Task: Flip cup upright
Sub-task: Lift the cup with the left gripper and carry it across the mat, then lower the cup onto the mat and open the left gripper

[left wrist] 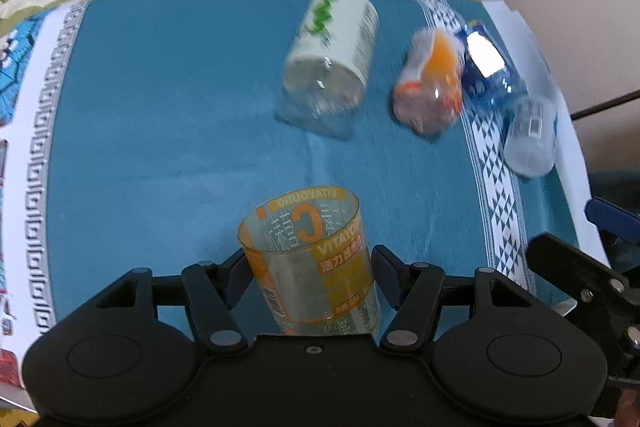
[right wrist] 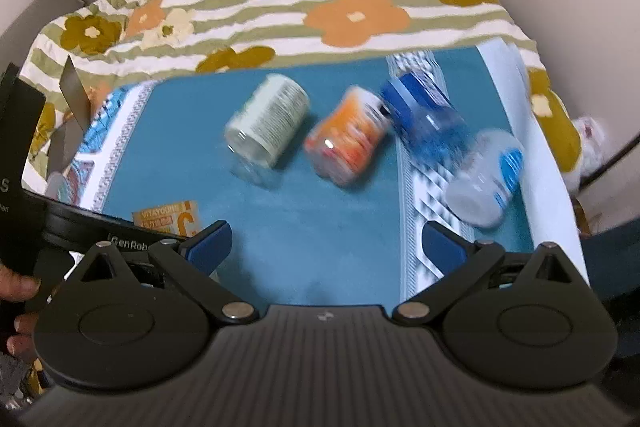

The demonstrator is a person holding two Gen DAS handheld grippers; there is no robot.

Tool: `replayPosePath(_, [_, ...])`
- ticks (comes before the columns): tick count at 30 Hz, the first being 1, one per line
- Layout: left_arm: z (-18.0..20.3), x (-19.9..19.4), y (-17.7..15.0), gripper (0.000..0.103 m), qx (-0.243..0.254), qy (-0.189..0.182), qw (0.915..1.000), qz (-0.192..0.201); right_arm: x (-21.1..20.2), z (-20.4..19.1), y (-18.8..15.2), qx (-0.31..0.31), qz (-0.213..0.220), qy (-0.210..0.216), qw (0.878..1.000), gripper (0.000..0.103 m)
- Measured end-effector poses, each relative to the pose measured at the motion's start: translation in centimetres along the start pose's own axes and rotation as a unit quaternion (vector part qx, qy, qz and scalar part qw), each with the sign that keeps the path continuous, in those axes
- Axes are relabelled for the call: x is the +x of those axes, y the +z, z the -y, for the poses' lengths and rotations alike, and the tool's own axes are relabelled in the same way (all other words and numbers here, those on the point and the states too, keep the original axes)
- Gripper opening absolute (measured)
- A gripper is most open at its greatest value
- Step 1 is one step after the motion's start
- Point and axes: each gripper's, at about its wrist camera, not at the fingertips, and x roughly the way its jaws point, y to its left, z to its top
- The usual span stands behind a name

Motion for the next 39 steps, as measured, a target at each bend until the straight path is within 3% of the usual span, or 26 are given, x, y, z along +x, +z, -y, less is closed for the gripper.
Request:
replayPosePath(9, [0.8,2.5,0.5,0.068,-0.010,0.019,0.9998,0.007,1.5,2.3,-2.7,0.002,-0.026,0.003,1.000,0.103])
replayPosePath(18, [1.4,3.1,0.6,0.068,-0.012,0.031,0.9993,0.017,2.0,2.7,-2.9,-0.005,-0.031,0.008,0.999,0.103])
replayPosePath(20, [1.4,3.0,0.6,0.072,-0.012,0.033,0.9992,0.018,2.0,2.7,-2.8,-0.005,-0.030,0.009,0.999,0.103])
replayPosePath(22, [1.5,3.0,0.6,0.088,-0.013,0.033,0.9991,0.021,2.0,2.7,-2.8,-0.006,-0.030,0.009,1.000,0.103])
replayPosePath(23, [1.5,3.0,0.6,0.090,-0.014,0.034,0.9991,0.023,2.0,2.7,-2.8,-0.006,-0.030,0.009,0.999,0.103])
replayPosePath(33, [1.4,2.3,0.0,0.095,-0.024,0.030,0.9987,0.032,1.8,2.8,-2.6,-0.011,-0.025,0.012,1.000,0.103])
replayPosePath(39, [1.7,-1.0,-0.9,0.099,-0.037,0.049,0.9953,0.075,0.6,2.8,-2.0,-0.030,-0.021,0.023,0.999,0.103])
